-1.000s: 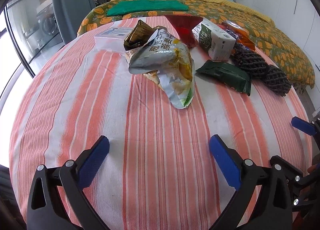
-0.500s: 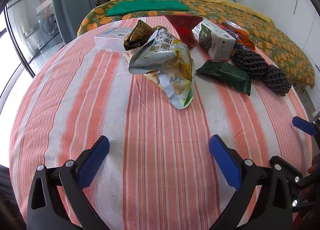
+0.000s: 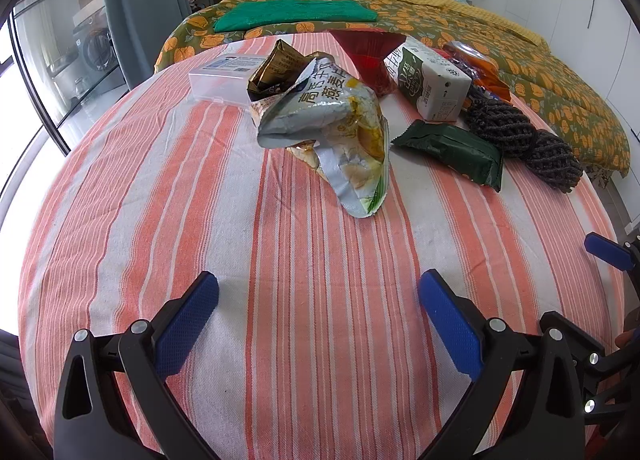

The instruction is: Collect trash

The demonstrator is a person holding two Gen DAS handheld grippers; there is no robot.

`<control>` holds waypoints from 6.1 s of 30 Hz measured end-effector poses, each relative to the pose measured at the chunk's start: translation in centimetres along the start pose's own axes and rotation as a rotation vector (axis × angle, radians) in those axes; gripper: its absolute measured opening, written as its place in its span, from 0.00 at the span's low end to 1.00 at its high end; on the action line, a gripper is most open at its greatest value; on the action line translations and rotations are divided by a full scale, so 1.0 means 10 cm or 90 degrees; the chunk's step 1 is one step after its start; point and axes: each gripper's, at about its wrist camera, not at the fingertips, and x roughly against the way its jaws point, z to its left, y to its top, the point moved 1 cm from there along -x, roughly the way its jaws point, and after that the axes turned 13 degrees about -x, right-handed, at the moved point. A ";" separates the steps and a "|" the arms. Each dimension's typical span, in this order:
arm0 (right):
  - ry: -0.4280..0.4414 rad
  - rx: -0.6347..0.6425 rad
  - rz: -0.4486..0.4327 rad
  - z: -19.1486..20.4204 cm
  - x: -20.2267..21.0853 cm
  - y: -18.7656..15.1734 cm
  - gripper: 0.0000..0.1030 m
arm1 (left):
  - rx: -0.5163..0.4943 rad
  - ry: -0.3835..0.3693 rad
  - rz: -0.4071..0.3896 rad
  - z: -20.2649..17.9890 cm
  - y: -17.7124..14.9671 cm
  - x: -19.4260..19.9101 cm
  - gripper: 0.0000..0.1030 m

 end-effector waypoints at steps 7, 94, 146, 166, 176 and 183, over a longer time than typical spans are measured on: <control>0.000 -0.001 0.000 0.00 0.00 0.00 0.92 | 0.000 0.000 0.000 -0.01 0.00 0.00 0.96; 0.003 -0.004 0.003 -0.01 -0.01 0.00 0.92 | 0.000 0.000 0.000 -0.03 0.00 0.00 0.96; 0.020 -0.007 0.012 -0.04 0.00 -0.01 0.92 | 0.097 0.010 -0.085 -0.11 0.38 0.15 0.95; 0.022 -0.002 0.013 -0.01 -0.01 -0.01 0.92 | 0.080 -0.067 -0.046 0.71 0.04 0.16 0.95; 0.059 -0.015 -0.058 -0.17 0.23 0.09 0.93 | 0.097 0.006 -0.044 0.42 0.55 -0.21 0.90; 0.071 0.001 -0.029 -0.72 0.00 0.82 0.93 | 0.070 -0.034 -0.047 0.53 0.54 -0.21 0.47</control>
